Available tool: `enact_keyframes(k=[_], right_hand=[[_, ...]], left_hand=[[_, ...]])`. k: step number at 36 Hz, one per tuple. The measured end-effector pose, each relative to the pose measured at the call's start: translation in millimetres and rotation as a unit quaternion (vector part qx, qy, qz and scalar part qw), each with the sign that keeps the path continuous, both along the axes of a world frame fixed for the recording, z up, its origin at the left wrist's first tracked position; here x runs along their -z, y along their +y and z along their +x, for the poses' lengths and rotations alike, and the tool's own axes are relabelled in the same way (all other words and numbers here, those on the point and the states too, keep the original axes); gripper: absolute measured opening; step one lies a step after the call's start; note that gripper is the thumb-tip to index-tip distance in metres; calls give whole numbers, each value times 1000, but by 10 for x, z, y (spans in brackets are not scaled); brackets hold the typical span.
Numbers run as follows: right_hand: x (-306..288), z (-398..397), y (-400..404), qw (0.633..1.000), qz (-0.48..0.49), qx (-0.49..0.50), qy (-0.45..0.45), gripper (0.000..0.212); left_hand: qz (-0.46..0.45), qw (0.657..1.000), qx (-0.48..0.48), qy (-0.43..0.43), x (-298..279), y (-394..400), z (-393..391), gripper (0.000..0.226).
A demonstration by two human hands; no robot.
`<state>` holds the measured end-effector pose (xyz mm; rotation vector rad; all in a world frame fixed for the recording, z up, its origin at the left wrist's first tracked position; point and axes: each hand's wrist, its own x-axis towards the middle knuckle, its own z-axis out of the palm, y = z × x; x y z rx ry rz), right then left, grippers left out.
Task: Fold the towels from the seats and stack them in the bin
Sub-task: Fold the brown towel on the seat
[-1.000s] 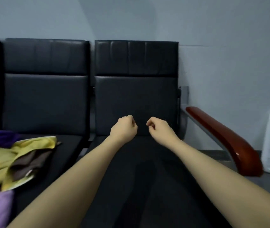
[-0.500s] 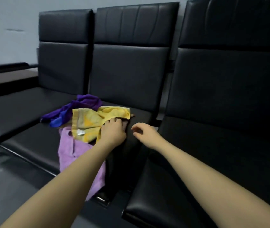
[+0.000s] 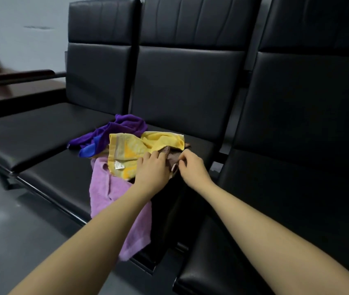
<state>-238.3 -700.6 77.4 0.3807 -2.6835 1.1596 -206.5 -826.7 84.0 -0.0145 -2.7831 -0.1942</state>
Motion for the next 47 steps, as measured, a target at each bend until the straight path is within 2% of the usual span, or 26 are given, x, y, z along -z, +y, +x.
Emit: enact_keyframes(k=[3,12,15,17,20,21,24,26,31,36,39,41,44,47], right_hand=[[-106,-32,77,993,-118,19,-7,13],[-425,-104,360,978,-201,28,48,14],[-420,-69,436,972,-223,46,55,16],[-417,-43,501,969,-232,56,61,20],[-446,1,659,966,-241,60,71,22],[-462,12,733,966,-239,59,74,23],[-533,77,963,969,-225,43,86,26],[-597,166,1139,970,-220,33,97,24],[-772,396,1631,979,-179,46,84,22],[-867,639,2126,984,-117,102,84,19],[-885,744,2344,984,-79,137,78,18],[-906,810,2471,984,-48,160,69,20],[-916,895,2590,981,-4,186,59,18],[-906,1006,2657,980,-3,180,90,20]], left_hand=[[15,1000,6,16,-58,46,-55,33],[13,1000,-22,7,-147,135,-97,29],[21,999,-8,47,-146,163,-70,29],[69,994,19,88,-189,211,-59,24],[219,968,55,108,-361,324,-51,18],[247,960,72,115,-432,376,-38,23],[255,950,128,123,-602,533,7,47],[263,945,156,116,-691,653,49,52],[248,946,170,119,-836,1054,149,33],[309,926,190,105,-935,1476,221,21],[363,903,216,83,-994,1691,283,22],[387,886,247,66,-1053,1849,348,33],[343,887,300,69,-1117,2045,413,43],[251,905,330,96,-1148,2239,454,25]])
